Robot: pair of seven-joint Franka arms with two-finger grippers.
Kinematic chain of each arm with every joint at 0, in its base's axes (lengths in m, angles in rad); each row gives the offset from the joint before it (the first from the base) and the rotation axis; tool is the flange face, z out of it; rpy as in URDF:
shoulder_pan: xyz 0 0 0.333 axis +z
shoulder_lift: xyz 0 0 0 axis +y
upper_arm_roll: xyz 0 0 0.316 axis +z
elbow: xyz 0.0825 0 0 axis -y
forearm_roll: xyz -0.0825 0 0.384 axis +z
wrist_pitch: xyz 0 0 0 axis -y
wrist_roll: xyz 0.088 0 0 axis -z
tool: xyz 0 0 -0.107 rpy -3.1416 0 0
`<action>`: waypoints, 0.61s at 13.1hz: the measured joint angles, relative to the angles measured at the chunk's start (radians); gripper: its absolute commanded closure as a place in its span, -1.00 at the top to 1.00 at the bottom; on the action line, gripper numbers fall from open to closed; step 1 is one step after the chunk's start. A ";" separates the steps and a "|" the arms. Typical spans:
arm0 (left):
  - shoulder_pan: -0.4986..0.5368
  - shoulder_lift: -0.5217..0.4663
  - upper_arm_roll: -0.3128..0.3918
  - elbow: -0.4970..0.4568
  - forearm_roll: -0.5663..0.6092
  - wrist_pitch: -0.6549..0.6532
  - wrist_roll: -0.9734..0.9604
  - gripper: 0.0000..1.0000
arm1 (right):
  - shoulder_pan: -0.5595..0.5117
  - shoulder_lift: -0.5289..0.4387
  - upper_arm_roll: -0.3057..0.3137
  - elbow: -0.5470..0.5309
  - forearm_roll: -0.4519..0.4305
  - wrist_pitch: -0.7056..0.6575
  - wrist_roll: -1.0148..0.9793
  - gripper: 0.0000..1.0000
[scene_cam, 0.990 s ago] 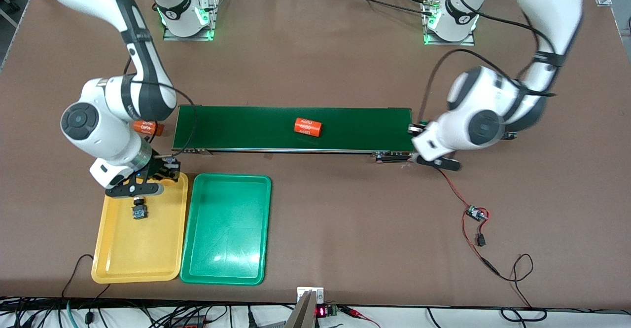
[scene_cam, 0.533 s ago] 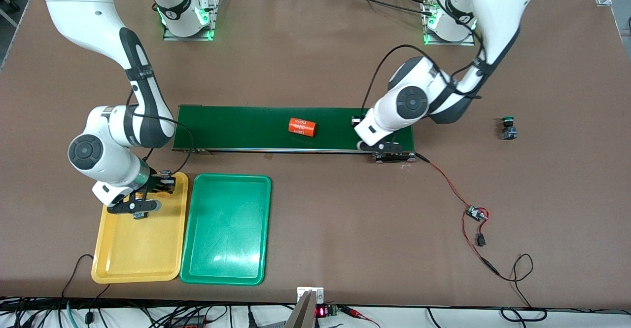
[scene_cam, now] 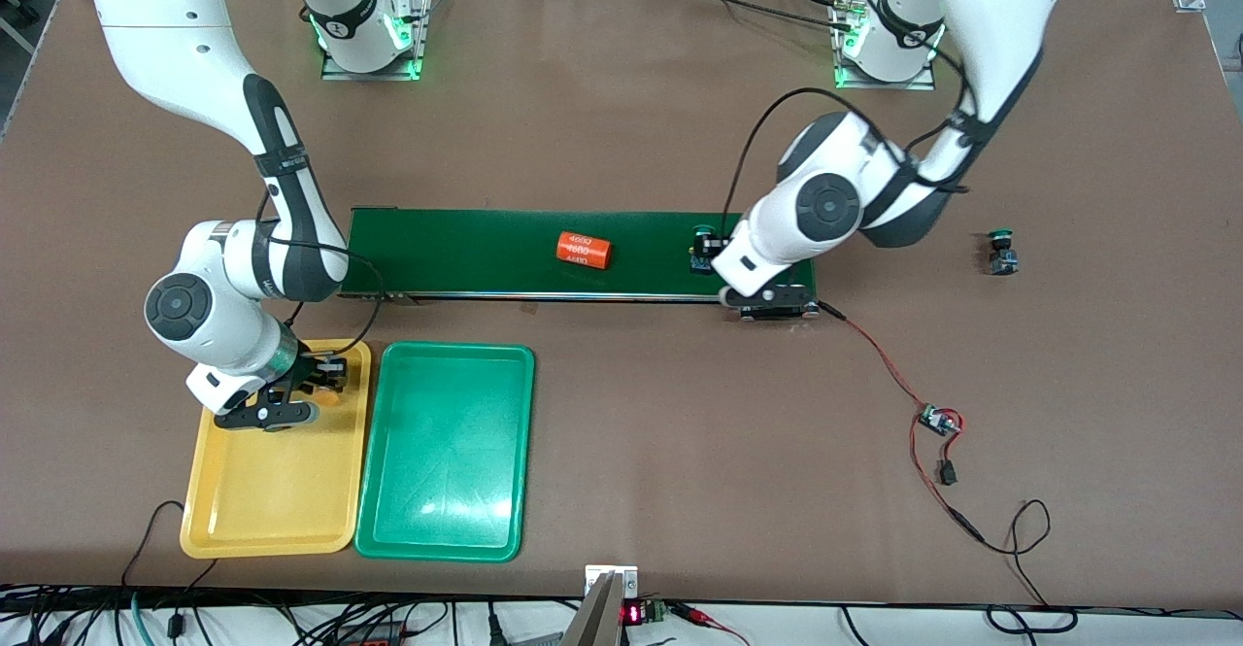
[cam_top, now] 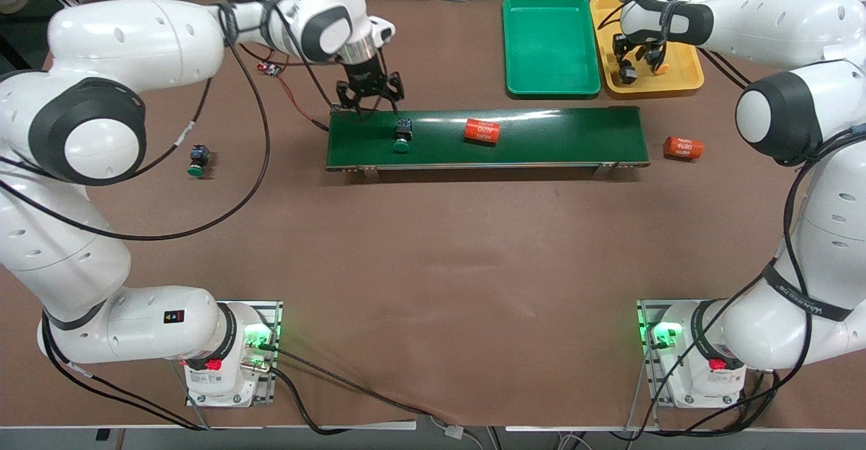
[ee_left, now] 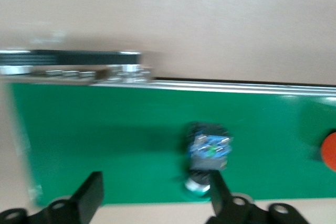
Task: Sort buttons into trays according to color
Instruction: 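Drop the button into the yellow tray while the left gripper places its button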
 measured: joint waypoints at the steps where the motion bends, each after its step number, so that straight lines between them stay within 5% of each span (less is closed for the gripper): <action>1: 0.015 -0.031 0.013 0.030 0.000 -0.084 -0.001 1.00 | 0.000 0.000 0.000 0.000 0.000 0.000 -0.002 0.26; 2: 0.022 -0.059 0.046 0.058 0.001 -0.156 -0.001 1.00 | 0.000 0.000 0.000 0.000 0.000 0.000 -0.006 0.44; 3: 0.026 -0.079 0.090 0.074 0.002 -0.205 0.004 1.00 | -0.001 0.000 0.000 0.000 0.000 0.000 -0.011 0.88; 4: 0.030 -0.095 0.147 0.080 0.003 -0.239 0.035 1.00 | -0.002 0.000 0.000 0.000 0.000 0.000 -0.013 1.00; 8: 0.039 -0.101 0.391 0.070 0.005 -0.301 0.398 1.00 | -0.006 -0.007 0.001 0.011 0.000 -0.027 -0.017 1.00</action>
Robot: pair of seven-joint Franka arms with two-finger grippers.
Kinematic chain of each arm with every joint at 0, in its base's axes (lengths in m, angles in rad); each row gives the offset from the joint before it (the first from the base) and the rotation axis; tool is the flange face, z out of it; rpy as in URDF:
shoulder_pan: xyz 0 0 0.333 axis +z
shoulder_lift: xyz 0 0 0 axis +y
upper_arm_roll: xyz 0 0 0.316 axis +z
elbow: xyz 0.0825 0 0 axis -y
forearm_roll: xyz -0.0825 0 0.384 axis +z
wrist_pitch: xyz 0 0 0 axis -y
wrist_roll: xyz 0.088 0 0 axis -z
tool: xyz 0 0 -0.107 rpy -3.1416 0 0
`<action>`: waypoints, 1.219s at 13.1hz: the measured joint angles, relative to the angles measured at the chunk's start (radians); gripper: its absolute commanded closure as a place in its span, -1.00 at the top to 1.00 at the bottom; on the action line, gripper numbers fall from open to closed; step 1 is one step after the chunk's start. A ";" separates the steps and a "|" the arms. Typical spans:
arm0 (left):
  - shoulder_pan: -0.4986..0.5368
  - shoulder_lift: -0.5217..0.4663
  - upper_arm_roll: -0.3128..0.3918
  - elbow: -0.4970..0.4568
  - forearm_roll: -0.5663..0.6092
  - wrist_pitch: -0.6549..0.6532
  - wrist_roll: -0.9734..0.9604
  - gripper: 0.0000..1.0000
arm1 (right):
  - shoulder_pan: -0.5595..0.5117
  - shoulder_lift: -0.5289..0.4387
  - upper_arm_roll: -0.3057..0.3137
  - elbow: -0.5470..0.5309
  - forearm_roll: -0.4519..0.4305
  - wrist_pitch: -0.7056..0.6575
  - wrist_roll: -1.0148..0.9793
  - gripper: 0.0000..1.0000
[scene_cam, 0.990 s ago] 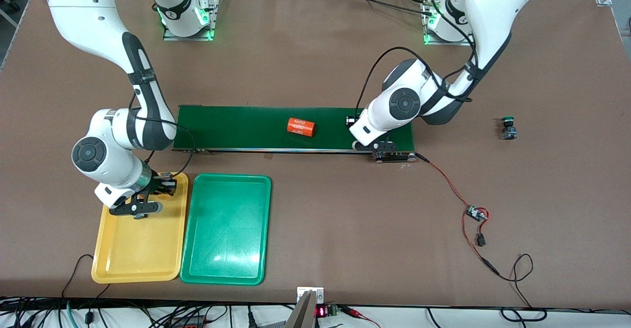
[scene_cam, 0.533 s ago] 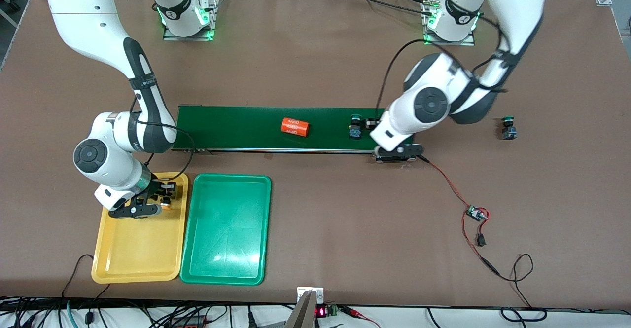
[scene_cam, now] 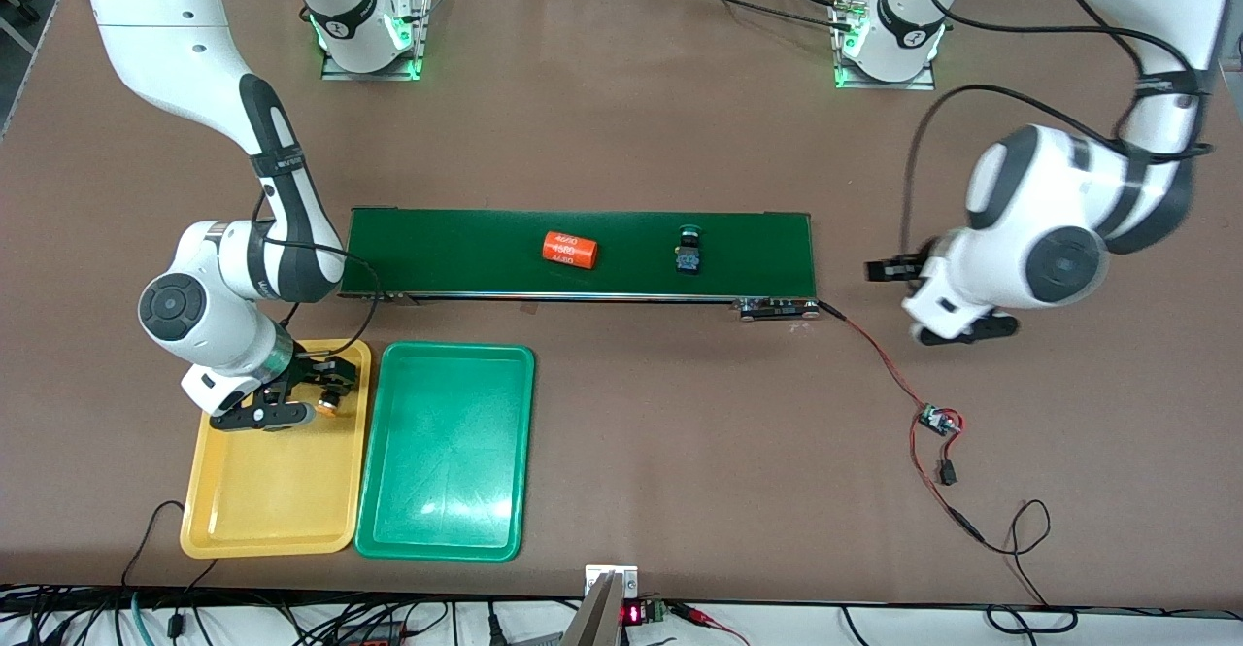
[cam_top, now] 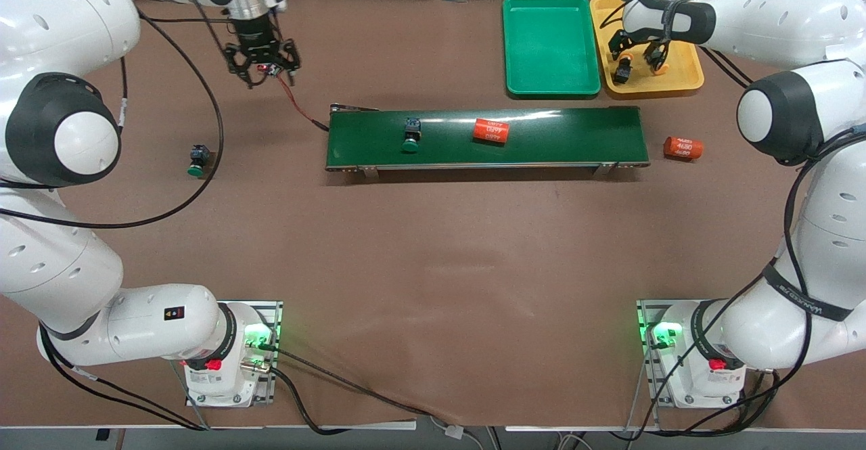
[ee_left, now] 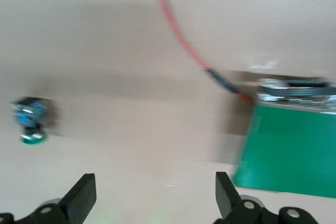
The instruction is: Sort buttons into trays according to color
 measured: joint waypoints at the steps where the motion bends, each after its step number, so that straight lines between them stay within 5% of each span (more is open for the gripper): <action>1: 0.002 0.004 0.067 -0.006 0.001 0.000 0.089 1.00 | 0.000 -0.010 0.000 0.007 0.000 -0.027 0.000 1.00; 6: 0.025 0.043 0.272 -0.084 0.055 0.121 0.248 1.00 | -0.001 -0.139 0.000 0.026 0.000 -0.257 0.000 1.00; 10: 0.049 0.084 0.332 -0.284 0.056 0.467 0.336 0.97 | 0.000 -0.272 0.004 0.031 -0.060 -0.449 -0.005 1.00; 16: 0.035 0.084 0.336 -0.397 0.057 0.498 0.418 -0.31 | -0.027 -0.471 0.043 0.011 -0.113 -0.668 -0.005 1.00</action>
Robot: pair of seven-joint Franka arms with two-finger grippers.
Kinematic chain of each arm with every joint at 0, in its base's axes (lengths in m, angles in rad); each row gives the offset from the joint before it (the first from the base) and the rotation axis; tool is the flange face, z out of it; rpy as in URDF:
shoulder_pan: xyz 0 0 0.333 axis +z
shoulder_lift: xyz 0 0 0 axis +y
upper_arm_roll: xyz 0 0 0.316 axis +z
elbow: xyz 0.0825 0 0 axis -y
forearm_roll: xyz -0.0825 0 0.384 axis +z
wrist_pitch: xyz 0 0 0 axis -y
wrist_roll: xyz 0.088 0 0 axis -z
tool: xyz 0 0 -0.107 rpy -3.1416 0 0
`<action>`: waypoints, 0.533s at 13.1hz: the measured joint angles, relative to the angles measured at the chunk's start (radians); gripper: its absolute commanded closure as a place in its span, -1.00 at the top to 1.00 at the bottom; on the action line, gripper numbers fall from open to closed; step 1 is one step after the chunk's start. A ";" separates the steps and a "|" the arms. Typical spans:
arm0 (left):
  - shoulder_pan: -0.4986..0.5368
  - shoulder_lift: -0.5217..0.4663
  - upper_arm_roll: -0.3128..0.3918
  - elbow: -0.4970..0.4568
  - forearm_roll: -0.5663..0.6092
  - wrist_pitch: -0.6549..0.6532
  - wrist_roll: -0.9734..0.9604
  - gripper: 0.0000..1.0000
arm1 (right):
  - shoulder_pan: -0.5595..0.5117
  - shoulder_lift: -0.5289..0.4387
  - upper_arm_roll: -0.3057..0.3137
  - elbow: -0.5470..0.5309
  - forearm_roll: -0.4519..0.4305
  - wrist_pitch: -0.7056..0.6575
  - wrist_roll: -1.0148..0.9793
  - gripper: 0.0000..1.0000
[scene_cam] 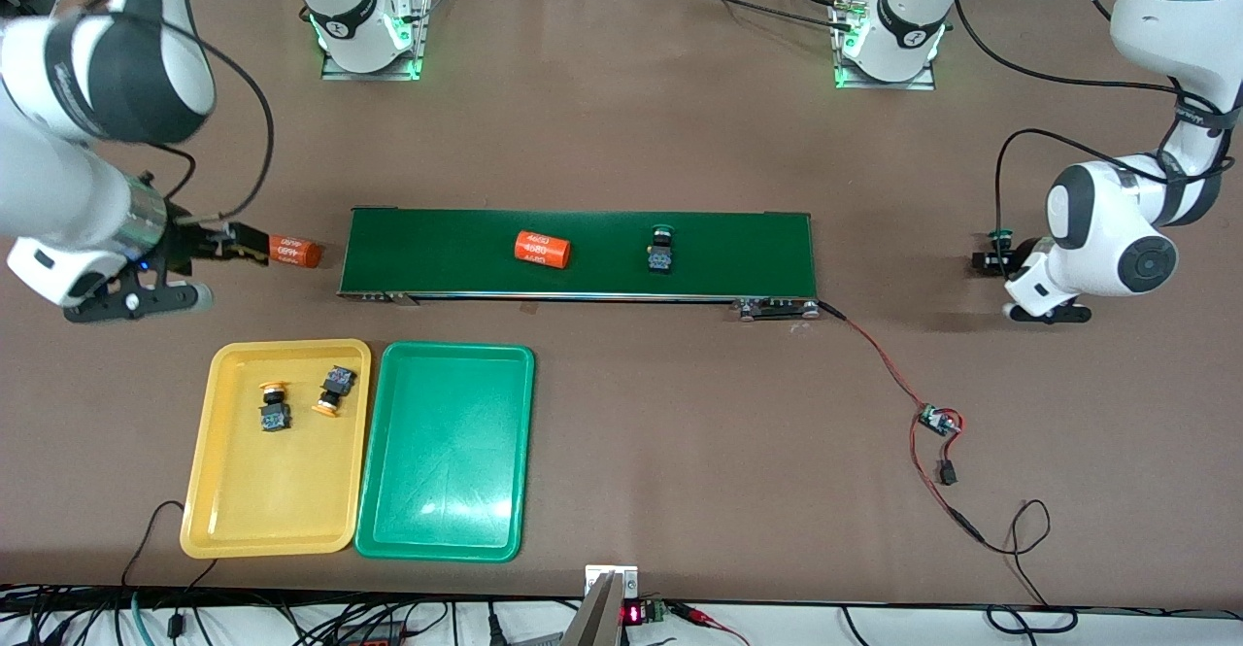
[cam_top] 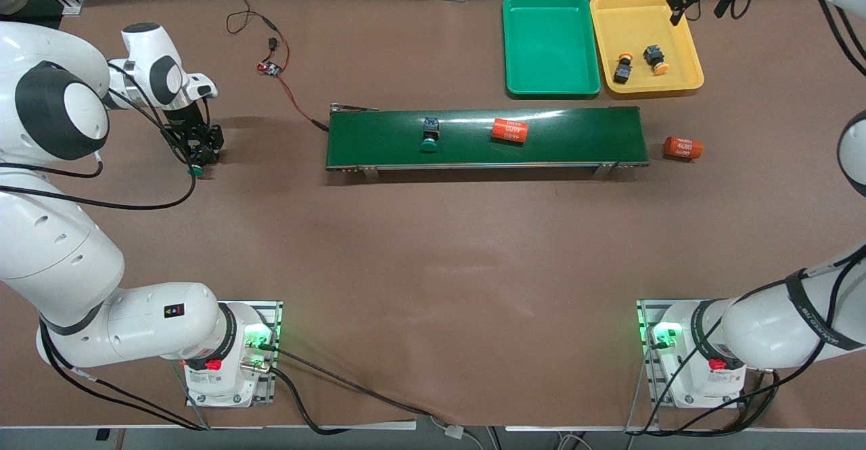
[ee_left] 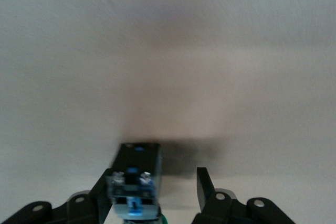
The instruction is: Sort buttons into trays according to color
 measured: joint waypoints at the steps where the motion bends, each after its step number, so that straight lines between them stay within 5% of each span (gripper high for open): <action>1: -0.002 0.000 0.001 -0.004 0.000 0.000 0.013 -0.53 | -0.036 -0.035 0.039 -0.021 -0.001 -0.018 0.000 1.00; 3: -0.004 -0.003 0.005 0.002 0.000 -0.005 0.033 -0.77 | -0.099 -0.100 0.108 -0.071 -0.001 -0.050 0.003 1.00; 7: -0.061 -0.024 0.006 0.184 0.000 -0.250 0.043 -0.77 | -0.119 -0.196 0.194 -0.201 -0.001 -0.030 0.139 1.00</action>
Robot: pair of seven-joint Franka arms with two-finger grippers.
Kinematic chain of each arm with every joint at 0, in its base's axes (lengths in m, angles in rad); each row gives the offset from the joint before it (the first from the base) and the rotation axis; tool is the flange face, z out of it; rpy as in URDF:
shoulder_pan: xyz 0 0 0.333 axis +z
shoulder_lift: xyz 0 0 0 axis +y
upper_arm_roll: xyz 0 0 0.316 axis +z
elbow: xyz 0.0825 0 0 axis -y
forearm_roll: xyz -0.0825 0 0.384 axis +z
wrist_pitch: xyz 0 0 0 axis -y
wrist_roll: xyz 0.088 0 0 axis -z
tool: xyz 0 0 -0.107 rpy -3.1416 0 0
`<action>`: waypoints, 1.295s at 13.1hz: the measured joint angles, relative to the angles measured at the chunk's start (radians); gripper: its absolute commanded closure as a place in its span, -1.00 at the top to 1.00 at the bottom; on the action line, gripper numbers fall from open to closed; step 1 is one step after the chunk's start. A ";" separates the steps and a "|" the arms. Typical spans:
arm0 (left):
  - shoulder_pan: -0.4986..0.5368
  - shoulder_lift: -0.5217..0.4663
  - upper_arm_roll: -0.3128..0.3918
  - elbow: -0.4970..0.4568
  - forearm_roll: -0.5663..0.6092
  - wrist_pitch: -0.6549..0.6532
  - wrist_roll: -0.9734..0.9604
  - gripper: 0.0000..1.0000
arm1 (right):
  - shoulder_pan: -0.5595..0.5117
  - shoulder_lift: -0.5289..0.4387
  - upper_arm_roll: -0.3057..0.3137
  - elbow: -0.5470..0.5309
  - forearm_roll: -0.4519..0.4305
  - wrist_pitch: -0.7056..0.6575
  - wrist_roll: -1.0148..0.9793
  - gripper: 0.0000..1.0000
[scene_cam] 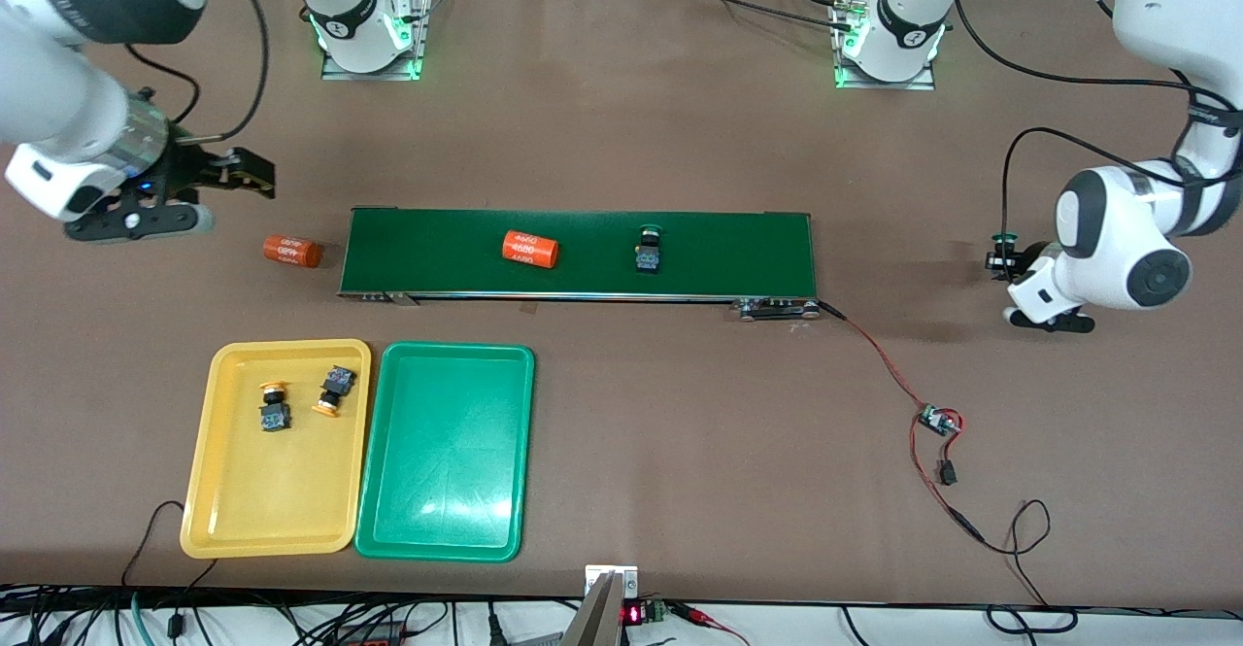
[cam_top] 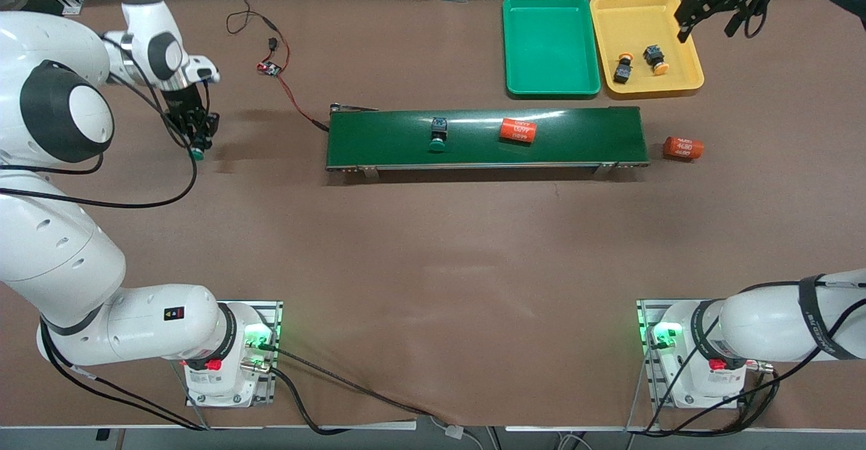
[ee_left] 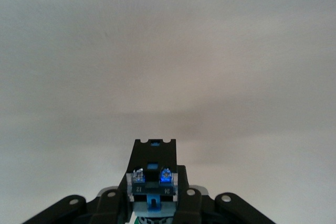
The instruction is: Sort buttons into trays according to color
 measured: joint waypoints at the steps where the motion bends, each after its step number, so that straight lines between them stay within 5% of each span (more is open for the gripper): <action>1: -0.018 -0.006 -0.001 0.057 0.000 -0.066 0.000 -0.77 | 0.000 -0.010 0.028 -0.025 0.000 0.022 0.033 1.00; 5: -0.054 -0.010 -0.108 0.208 -0.012 -0.217 -0.003 -0.73 | 0.002 -0.027 0.100 -0.100 0.046 0.095 0.142 1.00; 9: -0.121 -0.002 -0.206 0.222 -0.214 -0.227 -0.072 -0.71 | 0.000 -0.027 0.107 -0.116 0.058 0.100 0.148 1.00; 15: -0.217 0.072 -0.375 0.202 -0.295 -0.069 -0.412 -0.68 | 0.019 -0.009 0.141 -0.129 0.096 0.159 0.210 1.00; 16: -0.229 0.089 -0.400 0.194 -0.295 -0.017 -0.464 -0.59 | 0.021 0.001 0.160 -0.132 0.099 0.179 0.242 1.00; 17: -0.237 0.104 -0.417 0.188 -0.295 0.027 -0.499 -0.11 | 0.024 0.013 0.181 -0.136 0.099 0.203 0.267 1.00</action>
